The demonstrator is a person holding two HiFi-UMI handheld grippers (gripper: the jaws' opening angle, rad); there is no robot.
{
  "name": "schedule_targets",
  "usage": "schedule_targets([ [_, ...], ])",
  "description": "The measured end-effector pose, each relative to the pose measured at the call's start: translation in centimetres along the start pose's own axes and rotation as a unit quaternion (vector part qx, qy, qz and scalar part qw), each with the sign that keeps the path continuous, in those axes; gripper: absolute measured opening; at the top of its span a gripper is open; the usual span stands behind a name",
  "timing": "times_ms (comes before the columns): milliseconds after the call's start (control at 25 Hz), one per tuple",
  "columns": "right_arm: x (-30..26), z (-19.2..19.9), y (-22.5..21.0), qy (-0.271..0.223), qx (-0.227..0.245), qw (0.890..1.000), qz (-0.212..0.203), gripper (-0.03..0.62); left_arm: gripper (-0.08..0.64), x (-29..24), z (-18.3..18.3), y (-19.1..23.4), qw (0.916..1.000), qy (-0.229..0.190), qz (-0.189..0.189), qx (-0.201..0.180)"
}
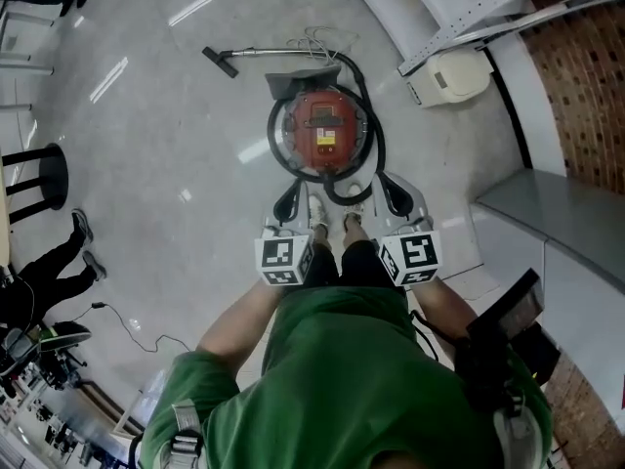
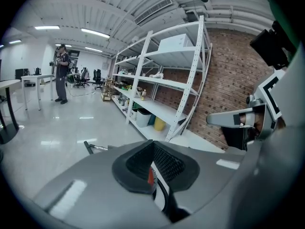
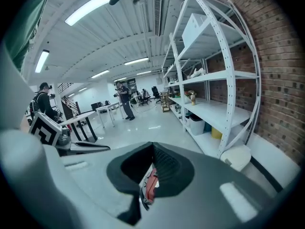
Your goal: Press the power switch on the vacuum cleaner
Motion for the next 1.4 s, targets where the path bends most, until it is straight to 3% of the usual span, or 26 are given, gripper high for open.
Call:
schedule_targets([
  [640, -7.3, 6.2, -6.9, 0.052, -0.026, 0.998, -0.036, 0.003, 0.008, -8.1, 4.5, -0.9, 0.9974, 0.063, -0.029, -0.019],
  [1400, -13.1, 16.5, -8.5, 0.116, -0.046, 0.991, -0.054, 0.003, 0.006, -14.3, 15.1, 0.2, 0.9894, 0.138, -0.043, -0.016],
])
Point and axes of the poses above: the fingertips, and each gripper's own axes: x backward along the fingers, y to its left, z out of its underside, the point moved 9 cm from there along x, backward along the fingers, and after that the axes turned 8 degrees about -z, right-handed, at the moved point
